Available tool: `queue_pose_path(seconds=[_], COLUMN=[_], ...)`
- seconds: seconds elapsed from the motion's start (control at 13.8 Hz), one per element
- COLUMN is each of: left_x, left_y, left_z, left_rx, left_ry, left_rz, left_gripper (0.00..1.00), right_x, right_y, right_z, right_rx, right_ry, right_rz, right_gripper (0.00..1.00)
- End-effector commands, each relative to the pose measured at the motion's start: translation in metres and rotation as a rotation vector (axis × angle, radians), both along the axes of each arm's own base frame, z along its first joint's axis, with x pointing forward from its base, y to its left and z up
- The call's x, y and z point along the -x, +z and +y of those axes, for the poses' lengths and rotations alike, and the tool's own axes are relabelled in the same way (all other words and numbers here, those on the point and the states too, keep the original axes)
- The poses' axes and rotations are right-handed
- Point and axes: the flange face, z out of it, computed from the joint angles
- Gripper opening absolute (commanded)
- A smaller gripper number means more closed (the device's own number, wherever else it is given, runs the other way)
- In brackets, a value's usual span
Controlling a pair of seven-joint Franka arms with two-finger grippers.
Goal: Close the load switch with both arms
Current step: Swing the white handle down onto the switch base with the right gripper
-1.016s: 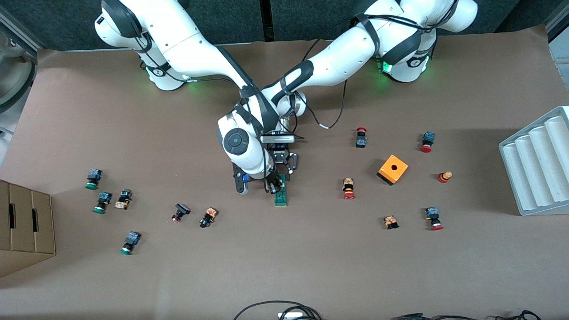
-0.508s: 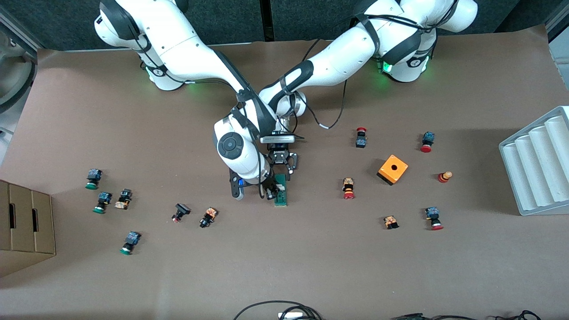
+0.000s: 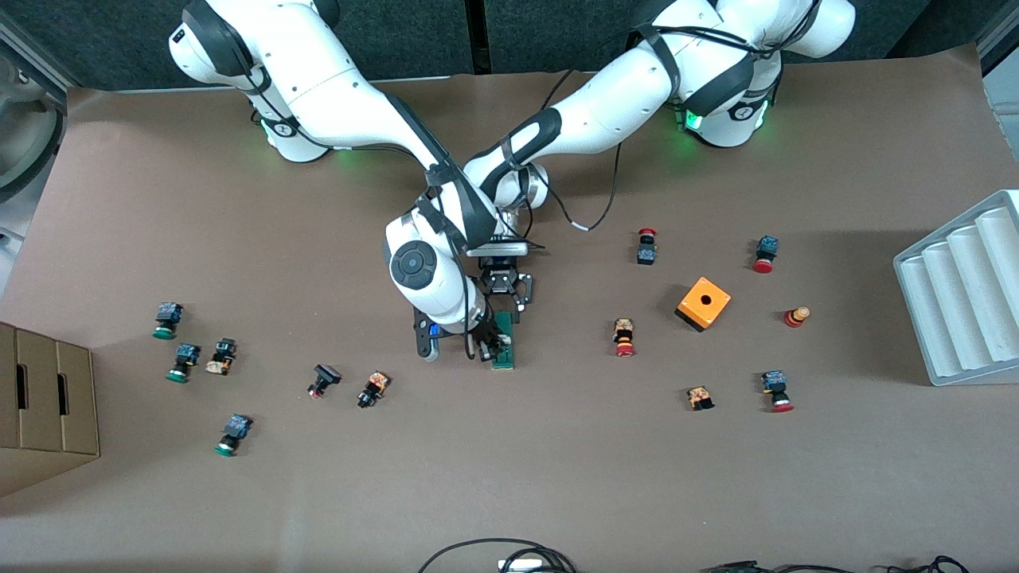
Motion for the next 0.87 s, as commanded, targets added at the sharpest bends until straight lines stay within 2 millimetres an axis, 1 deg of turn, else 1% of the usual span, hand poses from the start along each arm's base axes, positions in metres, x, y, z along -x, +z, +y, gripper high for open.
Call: queue_pose_path(seconds=[0.0,0.36,0.8], left_x=[0.0132,0.0131,0.0130], left_y=[-0.0190,-0.0189,-0.0194], left_z=[-0.0020,-0.0020,-0.0021], left_rx=[0.004,0.004,0.002], left_ry=[-0.014,-0.014,-0.014], left_rz=[0.024,0.024,0.024], left_gripper=[0.72,0.72,0.72], right_x=[-0.0098,-0.0121,-0.0135], right_y=[0.0019,0.0053,0.0037], right_z=[0.0079,0.0106,0.0106], right_rx=[-0.029,-0.036,-0.036], right_ry=[-0.019,-0.023,-0.026], right_rz=[0.004,-0.001,0.000], right_gripper=[0.20,0.20,0.16])
